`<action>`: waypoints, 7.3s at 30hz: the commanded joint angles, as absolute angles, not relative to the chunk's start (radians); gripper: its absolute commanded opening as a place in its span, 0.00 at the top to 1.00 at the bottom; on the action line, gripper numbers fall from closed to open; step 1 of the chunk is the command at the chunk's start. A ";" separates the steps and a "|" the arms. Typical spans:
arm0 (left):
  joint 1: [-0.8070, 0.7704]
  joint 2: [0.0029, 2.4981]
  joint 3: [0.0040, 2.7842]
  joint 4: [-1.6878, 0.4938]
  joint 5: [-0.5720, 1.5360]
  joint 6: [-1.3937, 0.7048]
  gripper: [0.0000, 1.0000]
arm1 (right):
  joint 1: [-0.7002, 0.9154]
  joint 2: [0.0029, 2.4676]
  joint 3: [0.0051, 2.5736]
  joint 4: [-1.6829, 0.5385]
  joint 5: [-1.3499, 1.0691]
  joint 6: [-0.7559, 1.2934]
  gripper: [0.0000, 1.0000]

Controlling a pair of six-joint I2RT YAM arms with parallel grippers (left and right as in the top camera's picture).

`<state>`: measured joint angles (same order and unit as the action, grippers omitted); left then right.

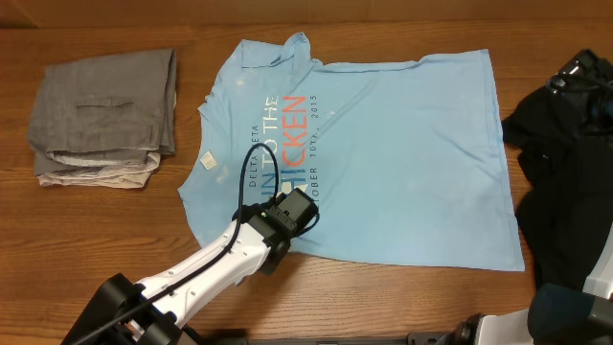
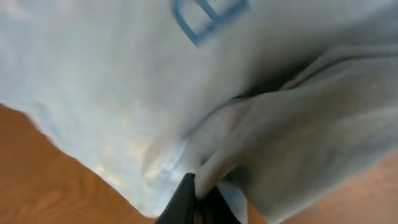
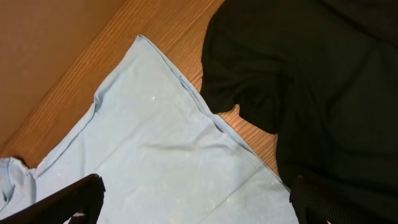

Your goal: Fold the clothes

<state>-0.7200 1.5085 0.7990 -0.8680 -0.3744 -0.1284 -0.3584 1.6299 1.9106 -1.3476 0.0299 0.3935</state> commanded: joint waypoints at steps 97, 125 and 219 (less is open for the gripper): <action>-0.421 1.440 0.826 -0.856 -0.040 -0.473 0.39 | -0.356 1.620 1.917 -1.345 0.032 0.400 0.00; -0.420 1.440 0.765 -0.757 -0.067 -0.479 0.82 | -0.356 1.620 1.917 -1.345 0.032 0.400 0.00; -0.397 1.438 0.715 -0.788 -0.084 -0.966 0.52 | -0.356 1.620 1.917 -1.345 0.032 0.401 0.00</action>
<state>-0.3756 1.4502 0.7738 -0.8223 -0.0578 -0.9485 -0.3584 1.6299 1.9106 -1.3476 0.0299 0.3927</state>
